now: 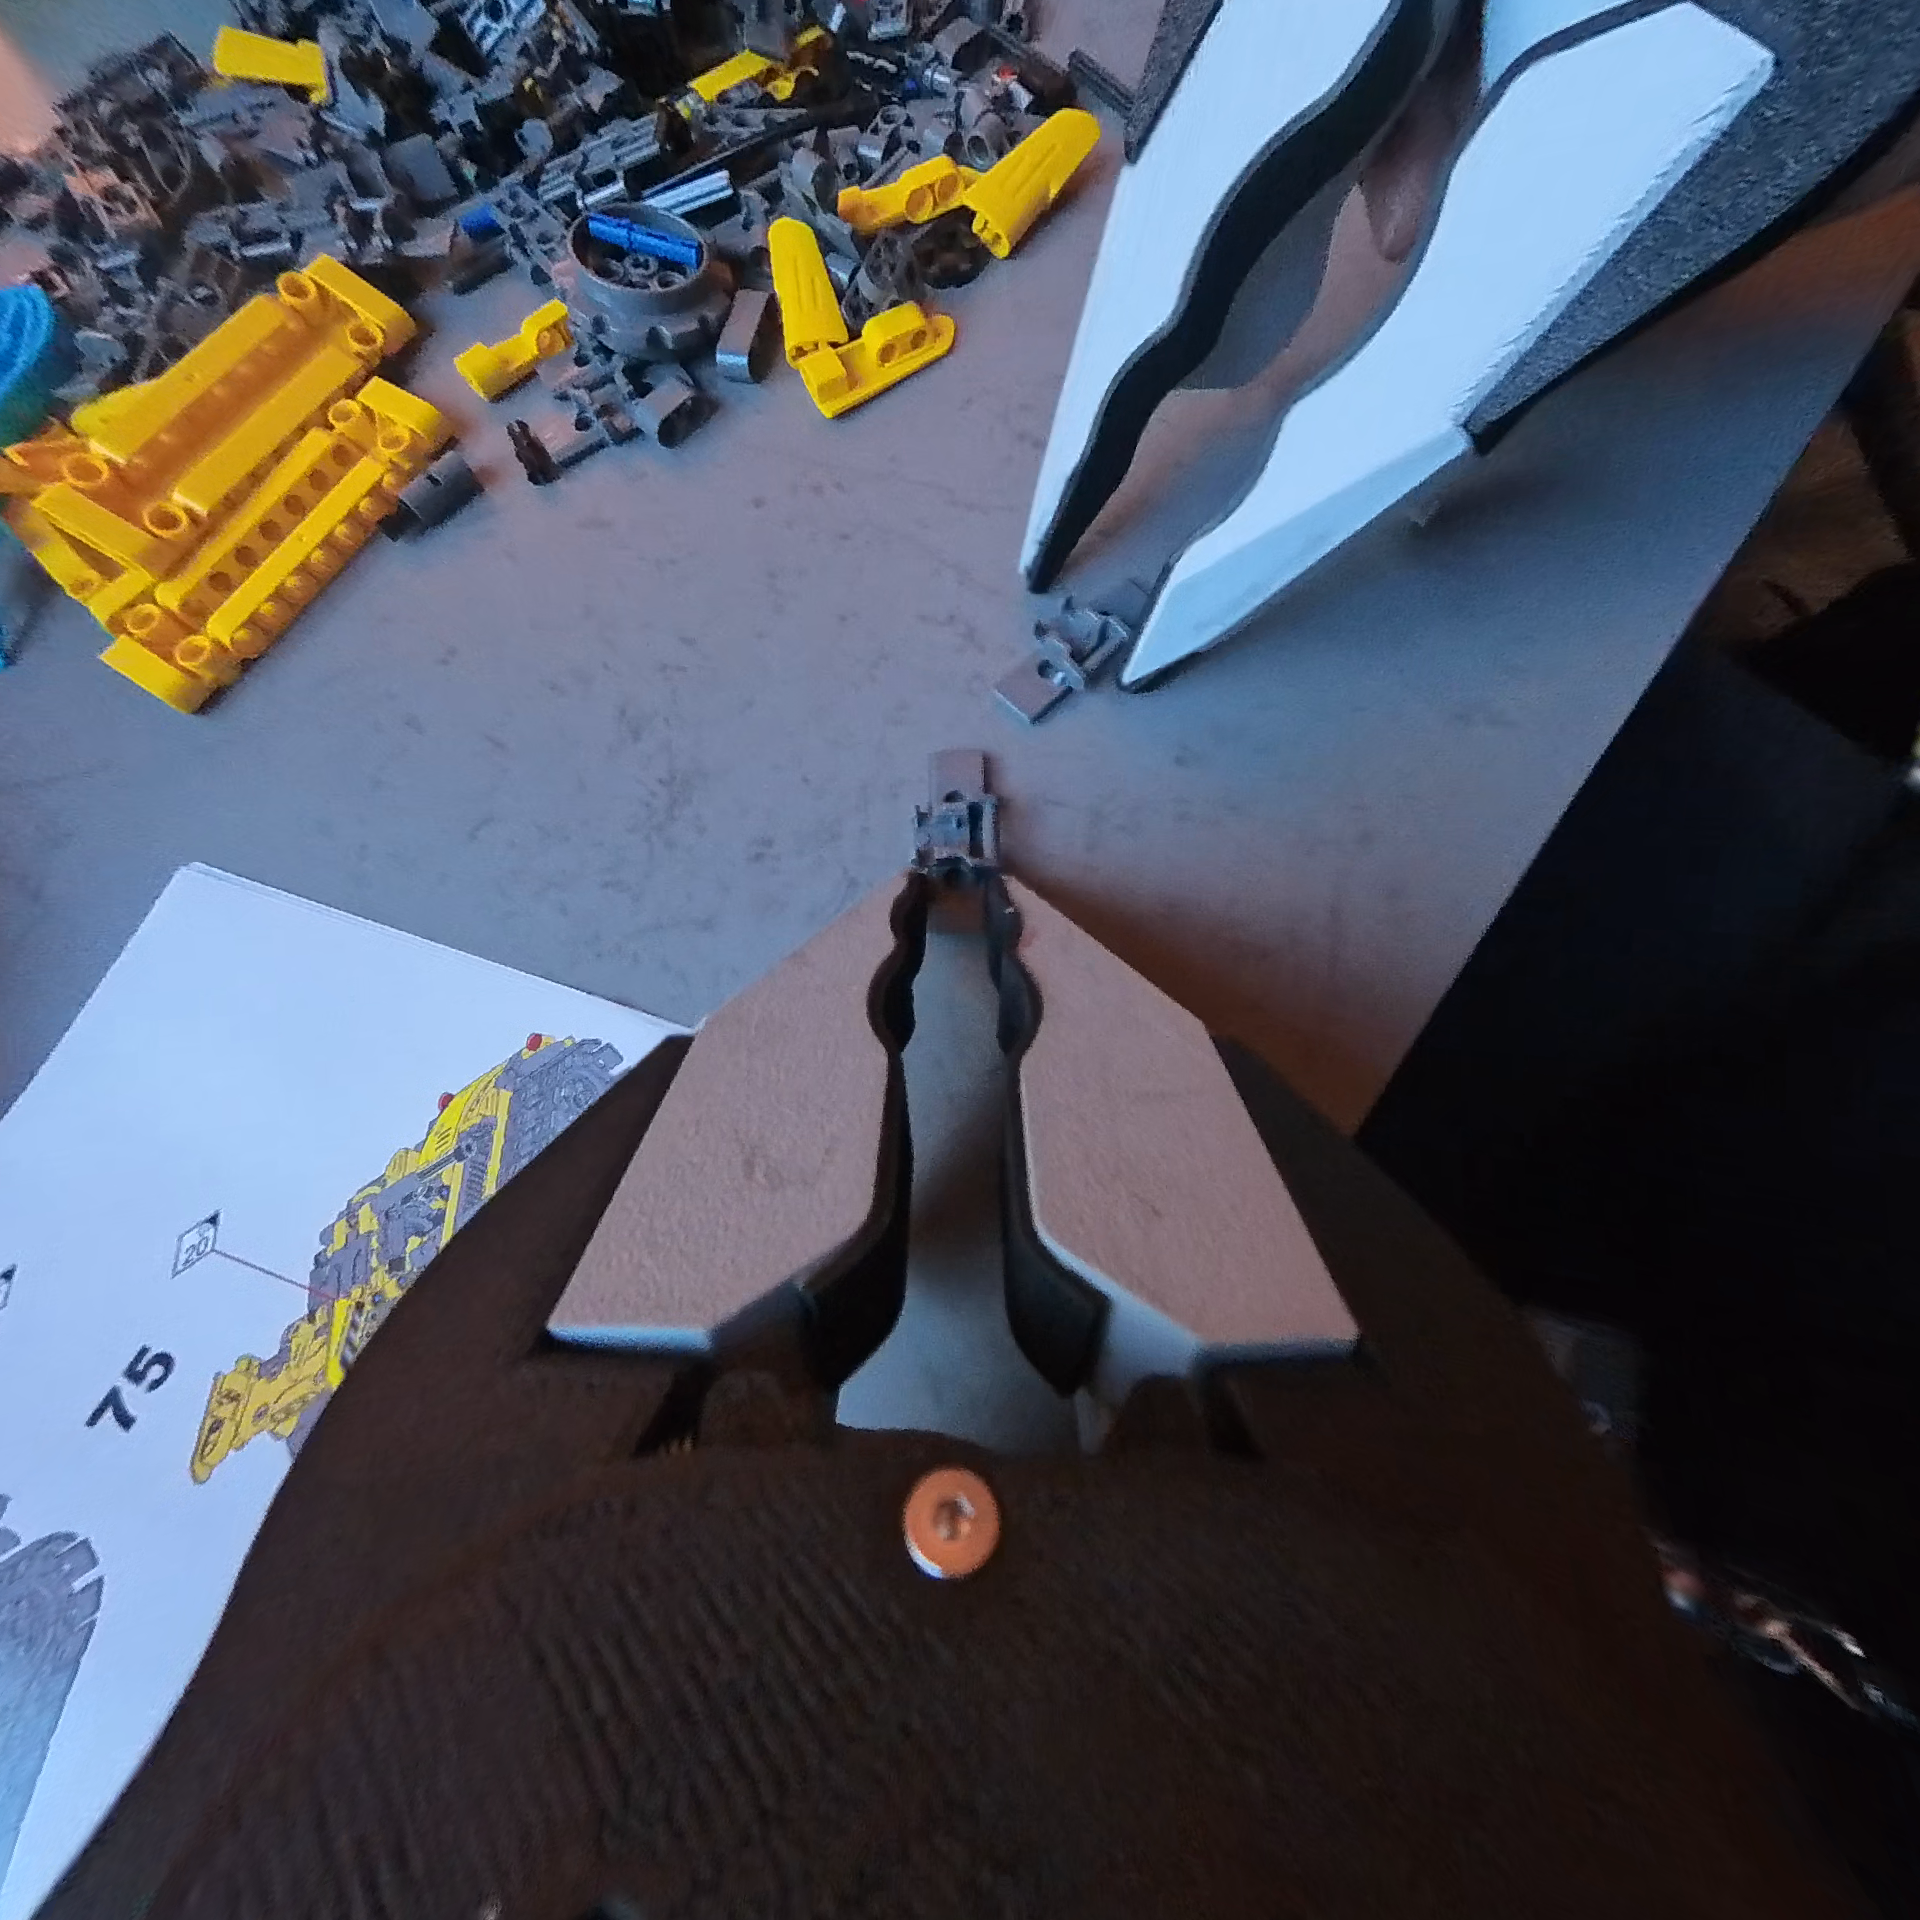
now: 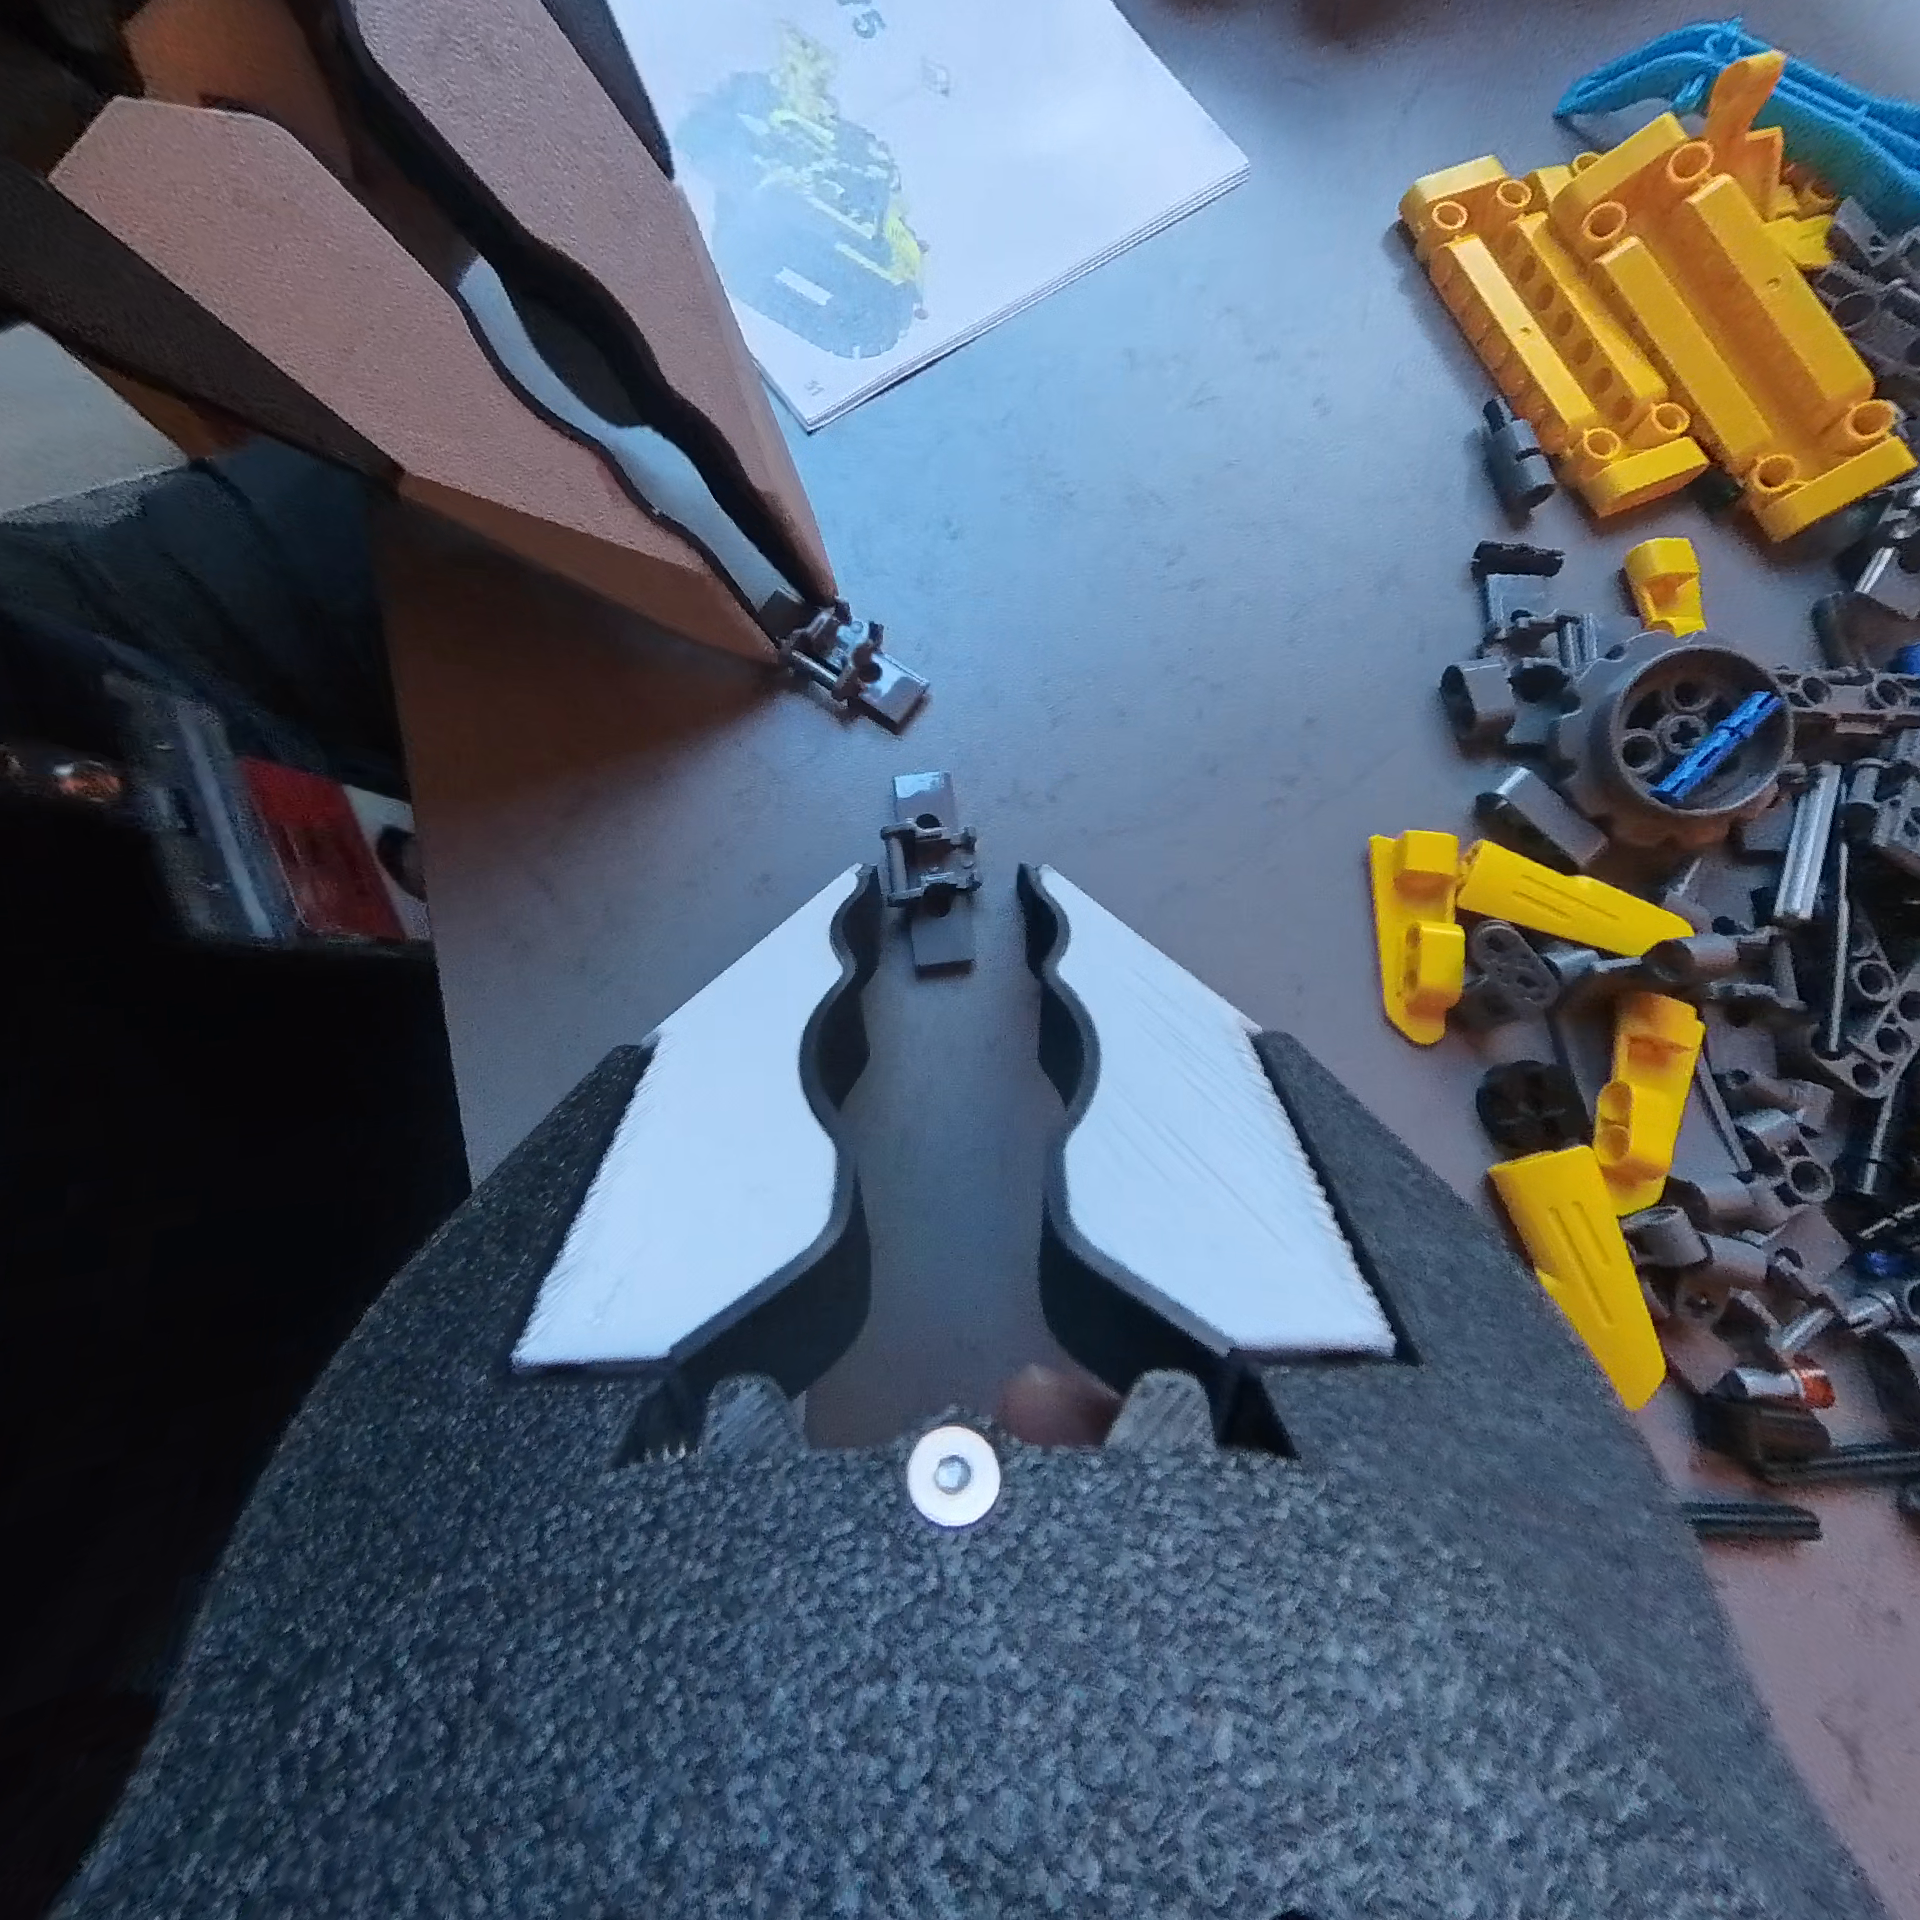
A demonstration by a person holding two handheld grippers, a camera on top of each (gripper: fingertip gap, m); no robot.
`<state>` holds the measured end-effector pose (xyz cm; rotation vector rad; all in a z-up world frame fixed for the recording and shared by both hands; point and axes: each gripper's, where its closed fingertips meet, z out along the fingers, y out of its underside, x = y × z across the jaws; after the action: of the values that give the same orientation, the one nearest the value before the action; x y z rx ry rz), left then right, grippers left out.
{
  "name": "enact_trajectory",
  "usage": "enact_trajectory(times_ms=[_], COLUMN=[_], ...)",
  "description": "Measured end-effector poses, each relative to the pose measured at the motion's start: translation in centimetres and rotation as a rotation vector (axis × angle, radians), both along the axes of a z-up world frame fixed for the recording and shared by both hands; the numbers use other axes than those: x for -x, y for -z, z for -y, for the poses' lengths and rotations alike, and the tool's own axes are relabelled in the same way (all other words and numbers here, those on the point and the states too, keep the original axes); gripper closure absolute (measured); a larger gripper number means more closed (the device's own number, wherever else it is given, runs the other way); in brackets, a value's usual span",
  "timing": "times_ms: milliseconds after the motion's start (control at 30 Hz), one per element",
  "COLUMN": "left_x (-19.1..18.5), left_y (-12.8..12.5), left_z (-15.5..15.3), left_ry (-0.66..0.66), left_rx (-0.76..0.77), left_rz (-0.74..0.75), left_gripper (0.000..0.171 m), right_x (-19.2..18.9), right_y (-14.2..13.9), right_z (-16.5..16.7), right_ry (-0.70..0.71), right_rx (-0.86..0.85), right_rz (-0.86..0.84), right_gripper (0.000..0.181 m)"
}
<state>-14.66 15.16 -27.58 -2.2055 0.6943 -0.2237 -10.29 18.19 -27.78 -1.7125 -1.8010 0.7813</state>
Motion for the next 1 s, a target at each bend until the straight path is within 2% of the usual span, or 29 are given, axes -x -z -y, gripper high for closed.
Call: enact_trajectory(times_ms=[67, 167, 233, 400, 633, 833, 1000], left_x=[-0.7, -2.2, -2.5, -2.5, -2.5, -2.8, -3.0], left_y=[0.0, 0.1, 0.1, 0.0, 0.0, 0.1, 0.1], left_z=[0.6, 2.5, 3.2, 3.3, 3.2, 3.7, 4.0], left_ry=[0.072, 0.261, 0.332, 0.347, 0.337, 0.379, 0.398], left_rx=[-0.005, 0.075, 0.114, 0.189, 0.033, 0.084, 0.084], left_rz=[-0.004, 0.059, 0.089, 0.174, 0.011, 0.058, 0.057], left_gripper=[0.164, 0.164, 0.164, 0.164, 0.164, 0.164, 0.164], right_x=[-0.1, 0.0, -0.1, -0.1, -0.1, 0.2, 2.0], right_y=[0.0, 0.0, -0.1, 0.0, 0.0, 0.0, -0.1], right_z=[0.3, 0.4, 0.3, 0.3, 0.3, 0.6, 0.9], right_ry=[-0.021, -0.032, -0.031, -0.033, -0.033, -0.060, -0.131], right_rx=[-0.008, -0.029, -0.034, 0.012, 0.008, 0.034, 0.042], right_rz=[-0.007, -0.010, -0.016, -0.018, -0.020, -0.018, -0.017], right_gripper=[0.164, 0.164, 0.164, 0.164, 0.164, 0.164, 0.164])
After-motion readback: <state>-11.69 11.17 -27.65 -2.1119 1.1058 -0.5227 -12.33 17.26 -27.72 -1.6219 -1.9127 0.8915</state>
